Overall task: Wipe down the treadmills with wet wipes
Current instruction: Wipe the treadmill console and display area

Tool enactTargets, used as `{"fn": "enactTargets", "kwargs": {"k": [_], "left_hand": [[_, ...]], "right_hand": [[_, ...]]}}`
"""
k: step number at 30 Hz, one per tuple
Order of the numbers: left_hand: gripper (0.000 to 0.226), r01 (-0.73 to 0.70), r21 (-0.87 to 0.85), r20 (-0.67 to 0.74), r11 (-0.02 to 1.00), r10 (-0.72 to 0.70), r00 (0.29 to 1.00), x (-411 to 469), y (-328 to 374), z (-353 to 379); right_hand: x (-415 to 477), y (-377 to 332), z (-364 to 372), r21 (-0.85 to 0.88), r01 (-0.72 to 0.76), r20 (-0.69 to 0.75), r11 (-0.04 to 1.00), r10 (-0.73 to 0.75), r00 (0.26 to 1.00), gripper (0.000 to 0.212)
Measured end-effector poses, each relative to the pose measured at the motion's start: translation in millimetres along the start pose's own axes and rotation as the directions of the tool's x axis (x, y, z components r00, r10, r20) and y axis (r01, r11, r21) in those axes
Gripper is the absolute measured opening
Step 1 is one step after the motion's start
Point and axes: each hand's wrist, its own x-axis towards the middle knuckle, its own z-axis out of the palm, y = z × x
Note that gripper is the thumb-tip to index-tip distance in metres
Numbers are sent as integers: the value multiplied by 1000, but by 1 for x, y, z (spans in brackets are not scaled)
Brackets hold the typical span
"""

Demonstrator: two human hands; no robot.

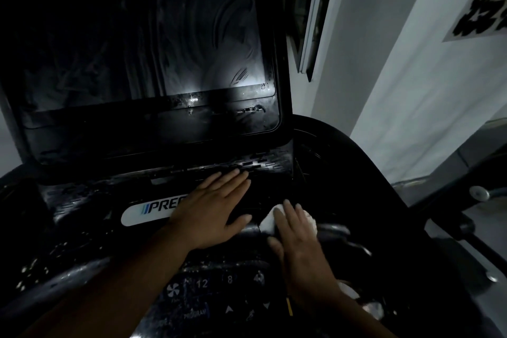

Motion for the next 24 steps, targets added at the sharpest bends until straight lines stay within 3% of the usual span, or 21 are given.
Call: {"fn": "enactTargets", "kwargs": {"k": [6,10,14,18,20,24], "left_hand": [[80,4,10,23,1000,-5,1000,0,0,-1],[84,24,-26,3,999,-24,1000,-2,-2,-2],[82,39,-73,-17,997,-41,999,-20,-20,0],[80,70,-69,-19,995,-72,997,-35,-34,6],[77,82,-71,-14,994,-83,996,-35,-33,6],[74,82,-51,-20,995,-83,996,-34,-32,6]], "right_hand": [[69,1,-9,-204,-7,35,979,15,999,73],[72,-11,-14,-183,164,183,969,-130,974,72],[50,2,-33,-122,106,-77,987,-116,990,55],[52,-6,-10,-57,164,109,985,-157,982,63],[66,-17,0,-59,255,115,965,-247,962,67],[56,8,-15,-57,400,200,915,-382,902,56]]}}
